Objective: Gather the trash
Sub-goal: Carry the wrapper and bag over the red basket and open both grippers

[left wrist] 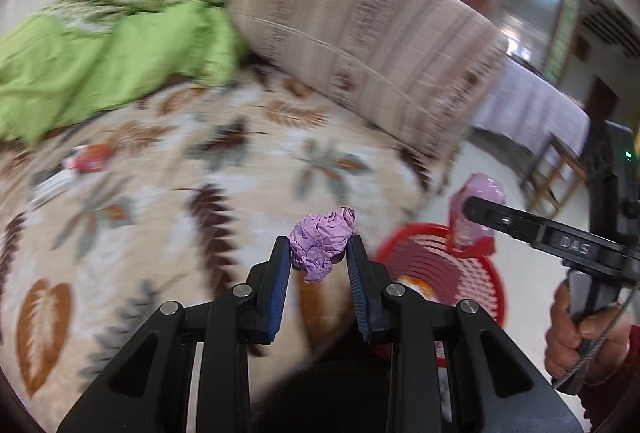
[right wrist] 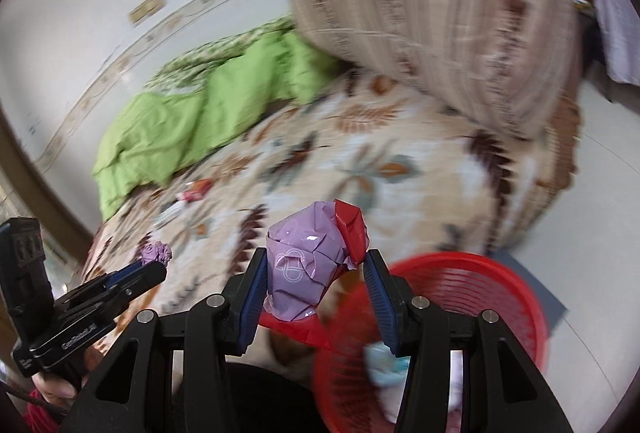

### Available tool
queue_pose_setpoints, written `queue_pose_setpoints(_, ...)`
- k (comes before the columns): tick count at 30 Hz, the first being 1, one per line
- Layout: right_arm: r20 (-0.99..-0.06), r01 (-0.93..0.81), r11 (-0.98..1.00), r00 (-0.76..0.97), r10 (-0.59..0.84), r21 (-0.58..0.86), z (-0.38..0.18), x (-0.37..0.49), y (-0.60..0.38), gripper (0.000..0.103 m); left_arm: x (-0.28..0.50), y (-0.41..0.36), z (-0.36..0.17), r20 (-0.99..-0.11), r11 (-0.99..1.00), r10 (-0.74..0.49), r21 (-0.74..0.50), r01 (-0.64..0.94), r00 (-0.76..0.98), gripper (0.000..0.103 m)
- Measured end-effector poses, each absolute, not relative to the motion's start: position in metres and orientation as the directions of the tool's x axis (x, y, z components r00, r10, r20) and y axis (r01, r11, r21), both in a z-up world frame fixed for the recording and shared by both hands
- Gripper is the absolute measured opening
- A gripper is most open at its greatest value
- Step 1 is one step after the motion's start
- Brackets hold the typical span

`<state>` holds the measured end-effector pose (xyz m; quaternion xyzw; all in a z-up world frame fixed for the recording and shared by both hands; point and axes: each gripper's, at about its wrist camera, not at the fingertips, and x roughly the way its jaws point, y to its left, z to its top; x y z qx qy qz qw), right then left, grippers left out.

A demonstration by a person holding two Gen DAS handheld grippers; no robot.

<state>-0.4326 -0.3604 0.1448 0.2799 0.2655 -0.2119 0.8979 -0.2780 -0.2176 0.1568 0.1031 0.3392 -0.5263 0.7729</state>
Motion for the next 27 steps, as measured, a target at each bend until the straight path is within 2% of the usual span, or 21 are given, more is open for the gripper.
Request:
queue_pose_setpoints(7, -0.622, 0.619, 0.673, 0.726, -0.293, 0.405, 0.133, -0.485, -0.391, 0.053, -0.329, -0.275, 0.143, -0.686, 0.283, -0.726, -0.242, 0.928, 0.043, 0.028)
queue_pose_setpoints(10, -0.632, 0.635, 0.652, 0.716, -0.296, 0.414, 0.127, -0.496, -0.399, 0.056, -0.344, -0.292, 0.134, -0.710, 0.254, -0.705, -0.237, 0.938, 0.011, 0.031)
queue_pose_setpoints(12, -0.644, 0.636, 0.646, 0.712, -0.281, 0.421, 0.121, -0.499, -0.401, 0.060, -0.348, -0.299, 0.129, -0.723, 0.249, -0.691, -0.253, 0.935, -0.012, 0.050)
queue_pose_setpoints(15, -0.652, 0.645, 0.631, 0.706, -0.277, 0.430, 0.116, -0.501, -0.405, 0.065, -0.346, -0.297, 0.130, -0.720, 0.259, -0.694, -0.255, 0.932, -0.005, 0.053)
queue_pose_setpoints(22, -0.642, 0.635, 0.636, 0.716, -0.273, 0.438, 0.117, -0.494, -0.406, 0.065, -0.317, -0.280, 0.141, -0.700, 0.330, -0.713, -0.269, 0.905, 0.052, 0.054)
queue_pose_setpoints(27, -0.634, 0.603, 0.656, 0.736, -0.238, 0.454, 0.120, -0.478, -0.401, 0.065, -0.290, -0.257, 0.147, -0.687, 0.400, -0.714, -0.238, 0.885, 0.138, 0.060)
